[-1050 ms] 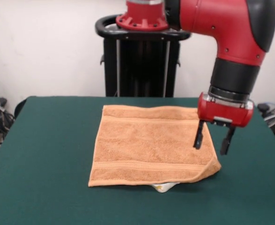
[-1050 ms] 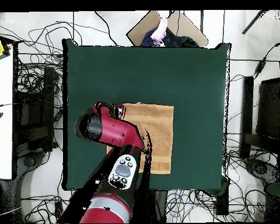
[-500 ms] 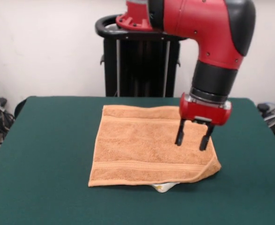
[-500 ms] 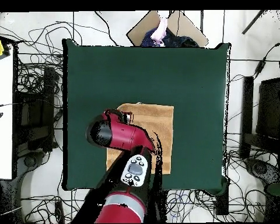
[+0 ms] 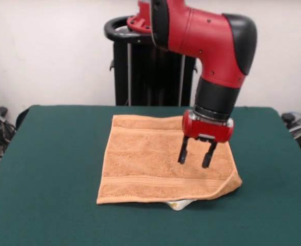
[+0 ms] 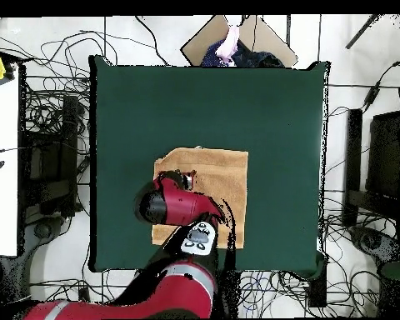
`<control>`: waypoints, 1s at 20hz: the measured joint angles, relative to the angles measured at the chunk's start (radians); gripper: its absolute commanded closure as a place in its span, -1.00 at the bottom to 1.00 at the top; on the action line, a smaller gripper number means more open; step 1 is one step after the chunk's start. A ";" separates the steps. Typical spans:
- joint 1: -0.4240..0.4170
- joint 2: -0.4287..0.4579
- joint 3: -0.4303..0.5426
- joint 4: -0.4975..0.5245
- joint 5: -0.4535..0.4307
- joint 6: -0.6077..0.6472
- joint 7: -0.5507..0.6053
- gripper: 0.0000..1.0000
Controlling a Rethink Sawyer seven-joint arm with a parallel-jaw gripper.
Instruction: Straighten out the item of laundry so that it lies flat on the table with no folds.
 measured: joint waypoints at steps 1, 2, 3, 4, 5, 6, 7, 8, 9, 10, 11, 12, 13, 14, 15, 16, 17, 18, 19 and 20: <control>0.000 0.013 0.005 0.002 0.000 -0.019 0.000 -1.00; 0.000 0.025 0.011 0.004 -0.001 -0.039 0.000 -1.00; -0.001 0.033 0.016 0.005 -0.001 -0.049 0.000 -1.00; -0.002 0.038 0.022 0.005 -0.001 -0.056 0.000 -1.00; -0.003 0.044 0.028 0.006 0.000 -0.064 0.000 -1.00; -0.007 0.054 0.047 0.006 0.000 -0.075 0.000 -1.00; -0.010 0.059 0.058 0.006 0.000 -0.078 0.000 -1.00; -0.012 0.062 0.065 0.006 0.000 -0.079 0.000 -1.00; -0.015 0.066 0.074 0.006 0.000 -0.084 0.000 -1.00; -0.017 0.066 0.076 0.006 0.000 -0.087 0.000 -1.00; -0.017 0.065 0.076 0.006 0.000 -0.089 0.000 -1.00; -0.017 0.065 0.076 0.007 0.003 -0.090 0.000 -1.00; -0.017 0.065 0.076 0.007 0.006 -0.091 0.000 -1.00; -0.016 0.065 0.076 0.007 0.009 -0.091 0.000 -1.00; -0.015 0.065 0.076 0.007 0.010 -0.091 0.000 -1.00; -0.013 0.065 0.076 0.007 0.017 -0.091 0.000 -1.00; -0.012 0.065 0.076 0.007 0.021 -0.091 0.000 -1.00; -0.008 0.066 0.076 0.007 0.029 -0.091 0.000 -1.00; -0.003 0.066 0.074 0.007 0.037 -0.092 0.000 -1.00; 0.001 0.067 0.073 0.008 0.046 -0.093 0.000 -1.00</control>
